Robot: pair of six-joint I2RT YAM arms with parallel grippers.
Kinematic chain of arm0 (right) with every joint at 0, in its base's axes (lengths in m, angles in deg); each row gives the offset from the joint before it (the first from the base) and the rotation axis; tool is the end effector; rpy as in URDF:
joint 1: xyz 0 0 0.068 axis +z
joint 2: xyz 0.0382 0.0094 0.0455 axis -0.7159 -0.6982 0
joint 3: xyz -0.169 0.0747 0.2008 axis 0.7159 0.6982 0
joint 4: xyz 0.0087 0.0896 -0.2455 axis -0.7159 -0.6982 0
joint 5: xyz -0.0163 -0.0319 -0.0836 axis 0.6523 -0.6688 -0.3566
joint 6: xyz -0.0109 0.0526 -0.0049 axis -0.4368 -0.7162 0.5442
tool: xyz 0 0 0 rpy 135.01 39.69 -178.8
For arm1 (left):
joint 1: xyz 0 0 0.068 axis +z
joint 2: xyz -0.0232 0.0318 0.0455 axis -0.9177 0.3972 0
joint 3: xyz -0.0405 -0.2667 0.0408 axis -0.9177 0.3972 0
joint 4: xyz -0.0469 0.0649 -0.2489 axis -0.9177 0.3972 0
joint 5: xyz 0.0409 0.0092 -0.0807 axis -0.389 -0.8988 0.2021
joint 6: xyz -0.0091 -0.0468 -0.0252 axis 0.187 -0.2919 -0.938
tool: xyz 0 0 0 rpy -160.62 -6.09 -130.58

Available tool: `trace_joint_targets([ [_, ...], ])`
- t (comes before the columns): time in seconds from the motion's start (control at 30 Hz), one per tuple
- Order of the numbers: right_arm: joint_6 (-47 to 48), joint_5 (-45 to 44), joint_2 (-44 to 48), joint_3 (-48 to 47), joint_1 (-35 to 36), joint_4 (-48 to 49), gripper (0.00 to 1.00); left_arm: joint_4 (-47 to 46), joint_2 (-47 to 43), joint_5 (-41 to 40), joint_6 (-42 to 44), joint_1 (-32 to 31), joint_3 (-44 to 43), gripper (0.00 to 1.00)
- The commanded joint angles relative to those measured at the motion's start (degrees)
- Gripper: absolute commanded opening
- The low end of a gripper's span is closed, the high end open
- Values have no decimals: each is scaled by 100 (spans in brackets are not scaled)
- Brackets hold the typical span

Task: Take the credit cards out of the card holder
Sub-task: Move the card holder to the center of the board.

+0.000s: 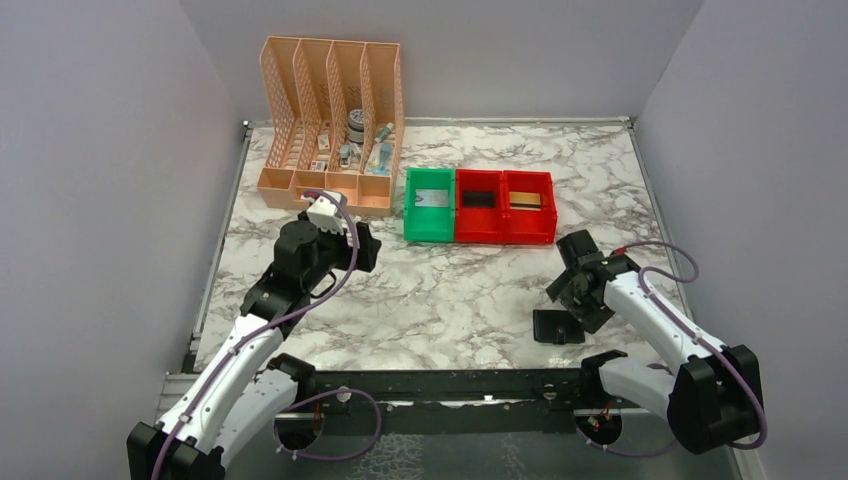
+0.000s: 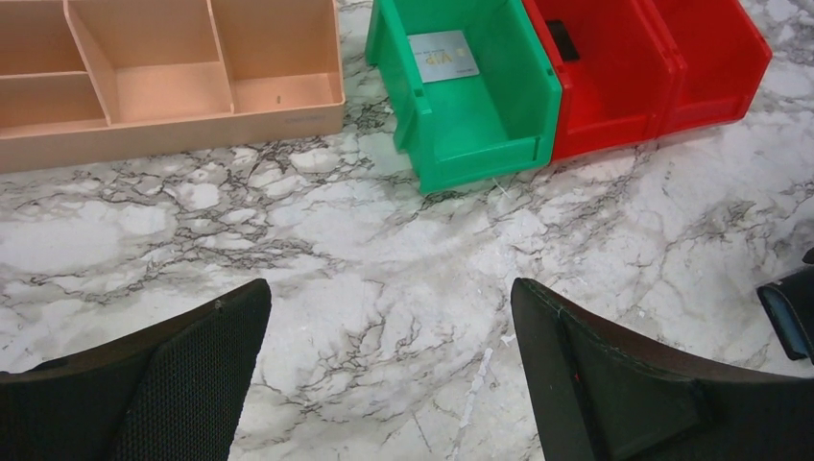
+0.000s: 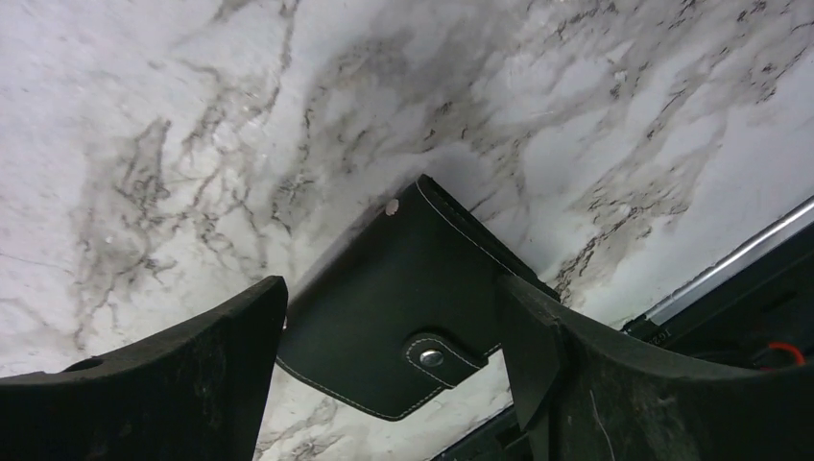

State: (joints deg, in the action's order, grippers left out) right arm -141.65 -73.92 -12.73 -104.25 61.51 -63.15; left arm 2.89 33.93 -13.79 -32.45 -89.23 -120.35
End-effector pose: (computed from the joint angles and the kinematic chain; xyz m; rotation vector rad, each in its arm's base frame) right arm 0.1552 0.0314 0.1890 1.2407 2.5207 -0.2419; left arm 0.1668 -0.0714 0.2841 0.1696 1.9093 -0.4896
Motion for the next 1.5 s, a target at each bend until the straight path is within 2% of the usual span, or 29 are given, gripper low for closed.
trace_joint_targets([
  [0.0, -135, 368, -8, 193, -6, 72, 77, 169, 164, -134, 173, -4, -160, 99],
  [0.13, 421, 974, -124, 473, -6, 765, 73, 253, 241, -131, 152, -5, -182, 99],
  [0.33, 1954, 3157, -508, 814, 38, 2882, 64, 221, 166, -162, 87, -7, -153, 99],
  [0.43, 2366, 3864, -680, 821, 212, 3714, 63, 204, 158, -164, 88, -5, -139, 99],
  [0.63, 2978, 4737, -1419, -9, 716, 4230, 63, 246, 79, -223, 106, -11, -135, 99],
  [0.7, 3107, 4399, -1440, -365, 1066, 4033, 63, 215, 32, -229, 114, -5, -105, 99],
  [0.8, 3029, 3065, -1286, -792, 1314, 3049, 68, 217, 46, -214, 123, -10, -102, 99],
  [0.97, 2845, 1652, -523, -580, 1321, 2173, 80, 219, 115, -136, 115, -5, -116, 99],
  [1.07, 2911, 1782, -86, -203, 1321, 2515, 81, 233, 213, -57, 110, -4, -148, 99],
  [1.2, 2927, 2801, -40, 161, 1320, 3427, 76, 360, 431, 200, 23, 4, -294, 99],
  [1.37, 2668, 4001, -840, 104, 1344, 4442, 68, 581, 761, 230, -58, 8, -453, 99],
  [1.47, 2657, 3703, -1392, -253, 1533, 4332, 67, 931, 862, -240, -222, 44, -726, 99],
])
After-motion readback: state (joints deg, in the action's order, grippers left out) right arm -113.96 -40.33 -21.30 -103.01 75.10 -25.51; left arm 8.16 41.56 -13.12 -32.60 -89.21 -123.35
